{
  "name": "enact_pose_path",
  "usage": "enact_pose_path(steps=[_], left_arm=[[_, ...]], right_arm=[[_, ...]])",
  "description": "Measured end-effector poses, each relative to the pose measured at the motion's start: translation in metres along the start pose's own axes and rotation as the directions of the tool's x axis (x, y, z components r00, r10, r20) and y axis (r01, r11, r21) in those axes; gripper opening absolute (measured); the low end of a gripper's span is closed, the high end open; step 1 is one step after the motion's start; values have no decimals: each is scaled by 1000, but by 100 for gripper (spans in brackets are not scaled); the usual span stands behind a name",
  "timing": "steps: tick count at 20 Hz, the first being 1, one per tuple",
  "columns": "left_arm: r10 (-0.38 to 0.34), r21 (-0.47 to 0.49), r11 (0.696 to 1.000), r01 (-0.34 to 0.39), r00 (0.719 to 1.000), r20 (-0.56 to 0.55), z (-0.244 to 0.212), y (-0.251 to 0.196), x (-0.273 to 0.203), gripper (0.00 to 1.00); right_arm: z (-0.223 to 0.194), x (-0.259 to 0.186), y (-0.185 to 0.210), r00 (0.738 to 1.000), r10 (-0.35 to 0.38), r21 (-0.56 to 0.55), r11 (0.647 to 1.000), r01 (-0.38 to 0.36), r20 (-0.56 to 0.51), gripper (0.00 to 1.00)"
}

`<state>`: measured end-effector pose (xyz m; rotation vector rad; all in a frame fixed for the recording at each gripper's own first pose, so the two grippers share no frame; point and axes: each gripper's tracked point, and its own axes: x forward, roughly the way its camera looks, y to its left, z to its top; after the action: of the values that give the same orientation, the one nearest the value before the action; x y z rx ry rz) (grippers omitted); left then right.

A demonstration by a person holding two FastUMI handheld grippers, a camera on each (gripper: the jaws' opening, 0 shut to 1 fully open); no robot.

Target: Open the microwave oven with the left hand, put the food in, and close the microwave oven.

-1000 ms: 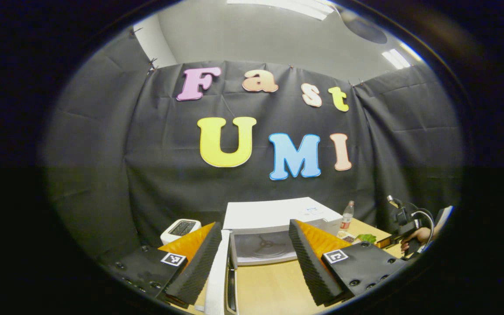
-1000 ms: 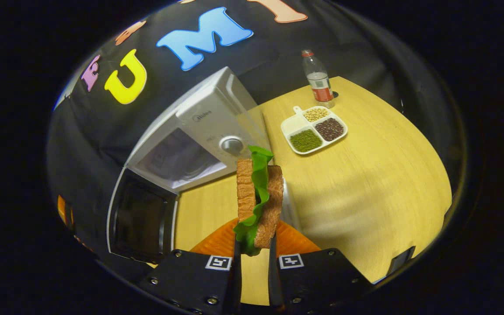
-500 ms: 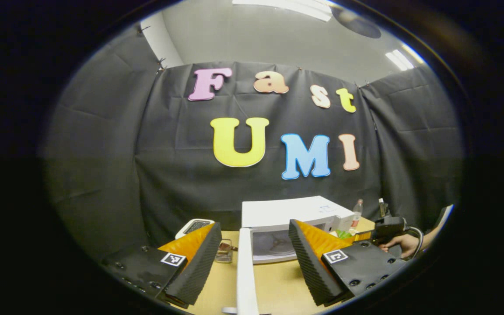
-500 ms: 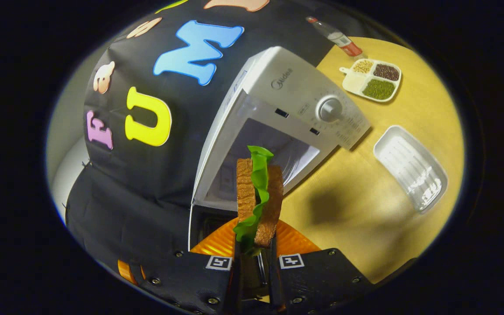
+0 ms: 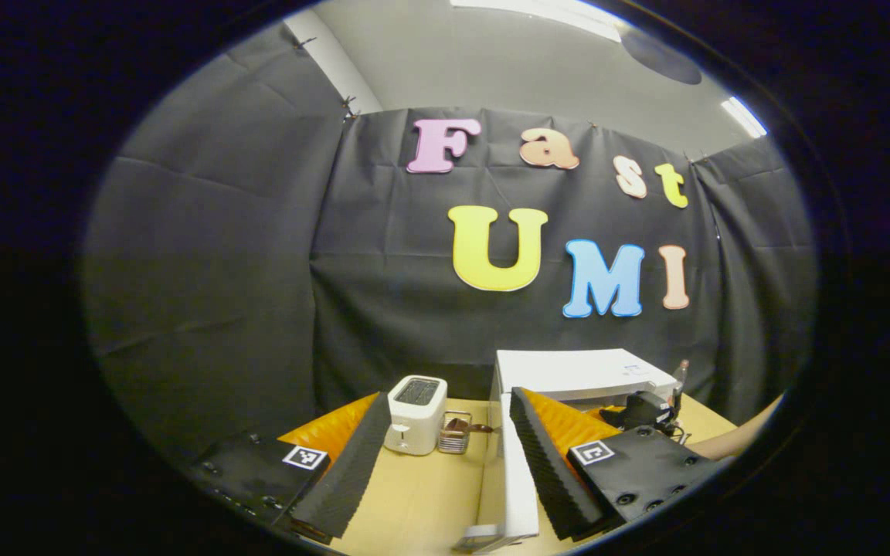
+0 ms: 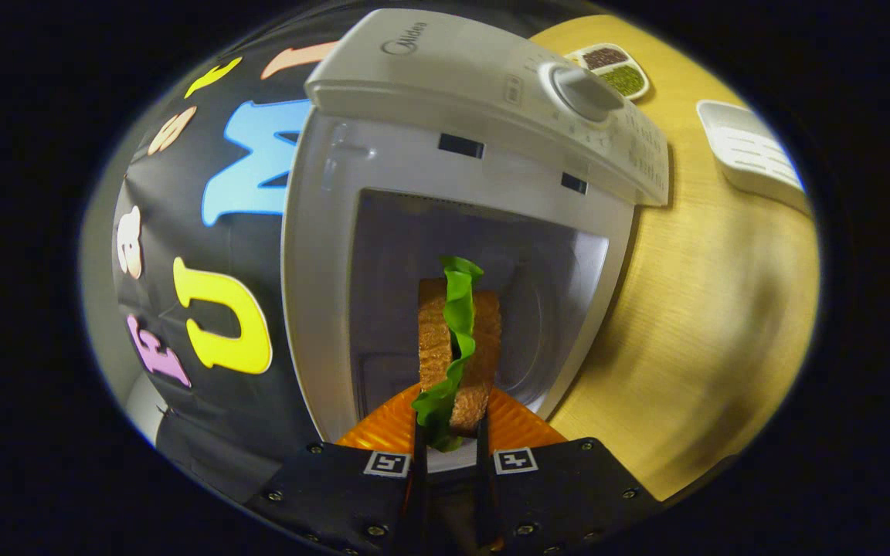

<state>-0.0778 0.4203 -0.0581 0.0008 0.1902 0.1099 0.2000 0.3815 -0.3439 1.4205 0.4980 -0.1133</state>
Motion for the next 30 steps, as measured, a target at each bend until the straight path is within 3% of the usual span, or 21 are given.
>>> enact_pose_path(steps=[1,6,9,13,14,16,17,18,20,22,25,26,27,30], left_arm=[[14,4,1000,-14,1000,0,0,6,-3,99],[74,27,997,-74,997,-15,-1,30,-7,96],[84,29,996,-83,996,-40,-9,33,-9,99],[62,42,997,-60,997,-37,-10,27,-4,98],[51,39,998,-49,998,-32,-10,24,1,98],[30,37,999,-29,999,-25,-9,18,7,95],[19,35,999,-18,1000,-23,-8,13,10,98],[6,31,1000,-6,1000,-21,-9,6,11,98],[-26,25,999,26,1000,-13,-9,-8,20,95],[-58,28,998,58,998,-2,-8,-23,28,100],[-108,30,994,107,994,18,-1,-50,35,98],[-124,27,992,123,992,20,-2,-59,37,95],[-139,25,990,138,990,22,-2,-66,39,99],[-183,22,983,183,983,23,-6,-93,46,100]], right_arm=[[-2,12,-3,1000,-10,18,1000,10,27,25],[-3,67,-10,995,-36,35,999,32,98,25],[-4,84,-18,992,-48,40,998,44,114,25],[-7,72,-36,986,-145,-69,986,151,82,46],[-5,66,-38,985,-154,-106,981,161,76,58],[-1,51,-37,985,-158,-170,971,168,69,58],[3,41,-39,984,-168,-207,962,178,68,74],[4,33,-41,983,-173,-246,952,183,61,80],[10,12,-39,983,-173,-323,929,181,55,80],[15,-11,-38,985,-168,-396,902,173,48,80],[28,-49,-28,988,-143,-520,842,148,49,80],[31,-62,-21,990,-129,-569,811,134,48,80],[37,-75,-12,993,-107,-621,775,117,54,80],[57,-119,15,996,-31,-760,643,88,89,80]])
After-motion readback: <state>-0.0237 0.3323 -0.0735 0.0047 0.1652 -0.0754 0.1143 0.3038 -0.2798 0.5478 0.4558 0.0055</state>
